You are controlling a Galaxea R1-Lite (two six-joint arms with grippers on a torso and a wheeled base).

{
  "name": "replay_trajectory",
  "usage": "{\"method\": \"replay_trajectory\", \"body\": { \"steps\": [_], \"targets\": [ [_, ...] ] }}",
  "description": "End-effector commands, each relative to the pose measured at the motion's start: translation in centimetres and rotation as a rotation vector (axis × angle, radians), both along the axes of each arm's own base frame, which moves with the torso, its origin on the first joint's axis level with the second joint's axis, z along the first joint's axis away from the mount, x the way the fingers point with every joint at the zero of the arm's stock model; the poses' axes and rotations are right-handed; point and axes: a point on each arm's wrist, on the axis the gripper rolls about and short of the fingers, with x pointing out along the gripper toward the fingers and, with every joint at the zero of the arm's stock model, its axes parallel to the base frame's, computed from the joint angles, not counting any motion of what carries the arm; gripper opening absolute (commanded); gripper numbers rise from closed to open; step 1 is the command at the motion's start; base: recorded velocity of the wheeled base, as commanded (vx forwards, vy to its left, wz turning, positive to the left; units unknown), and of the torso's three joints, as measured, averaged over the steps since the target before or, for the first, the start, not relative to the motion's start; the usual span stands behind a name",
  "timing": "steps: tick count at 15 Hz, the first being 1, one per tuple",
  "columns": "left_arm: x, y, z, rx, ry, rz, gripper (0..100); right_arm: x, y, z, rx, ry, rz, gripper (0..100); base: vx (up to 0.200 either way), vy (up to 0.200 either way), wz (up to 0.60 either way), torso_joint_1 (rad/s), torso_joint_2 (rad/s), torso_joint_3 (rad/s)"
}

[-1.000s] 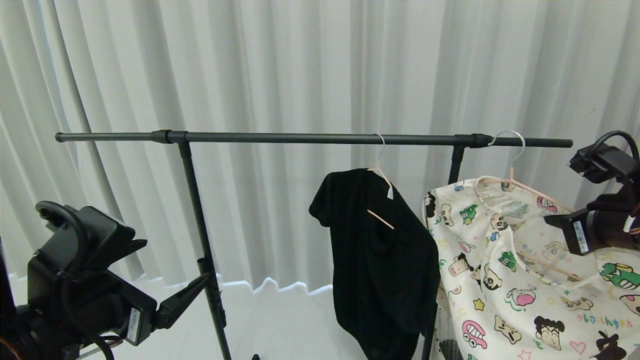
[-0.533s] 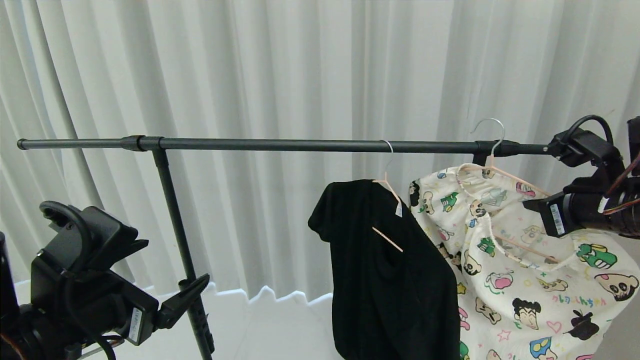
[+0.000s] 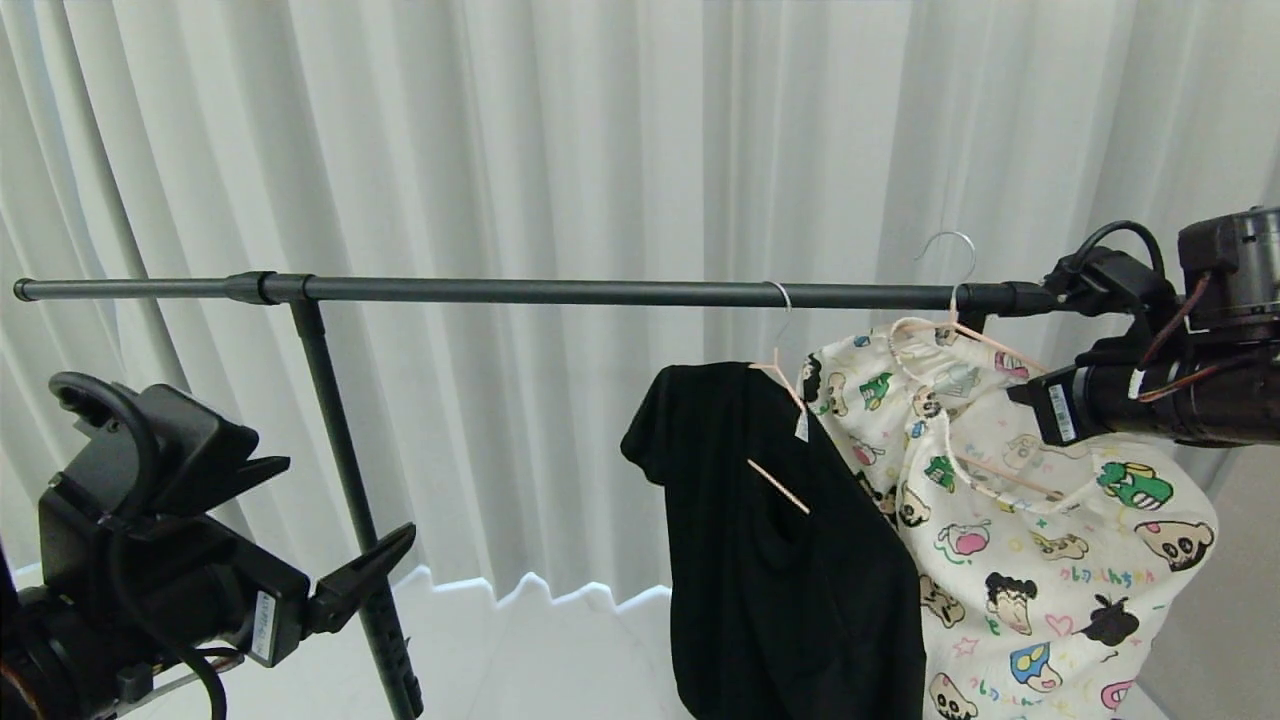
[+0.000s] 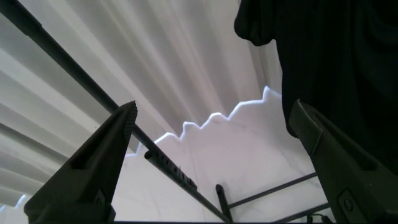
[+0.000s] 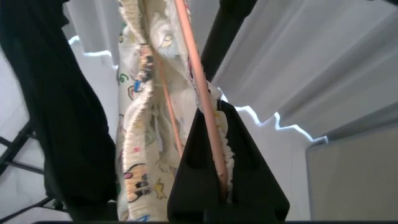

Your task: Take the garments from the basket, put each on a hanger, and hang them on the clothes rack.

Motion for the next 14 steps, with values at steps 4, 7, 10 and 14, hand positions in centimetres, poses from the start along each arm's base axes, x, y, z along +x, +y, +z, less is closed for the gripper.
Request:
{"method": "replay_trajectory", "body": {
  "steps": [4,7,10,14],
  "targets": [
    [0.2,-0.1,0.5,-0.003,-0.015,0.001,100,2.4,0.6,-2.3,-0.027,0.061,-0.018,0,0.000,0.000,0.00,0.000,0.00,0.000],
    [0.1,-0.1,0.5,-0.002,-0.017,-0.001,100,2.7,0.8,-2.6,-0.027,0.065,-0.016,0,0.000,0.000,0.00,0.000,0.00,0.000],
    [0.2,-0.1,0.5,-0.002,-0.017,-0.001,100,2.8,0.7,-2.6,-0.026,0.062,-0.018,0,0.000,0.000,0.00,0.000,0.00,0.000],
    [0.2,-0.1,0.5,-0.002,-0.017,-0.001,100,2.6,0.8,-2.5,-0.028,0.064,-0.018,0,0.000,0.000,0.00,0.000,0.00,0.000]
  ]
}}
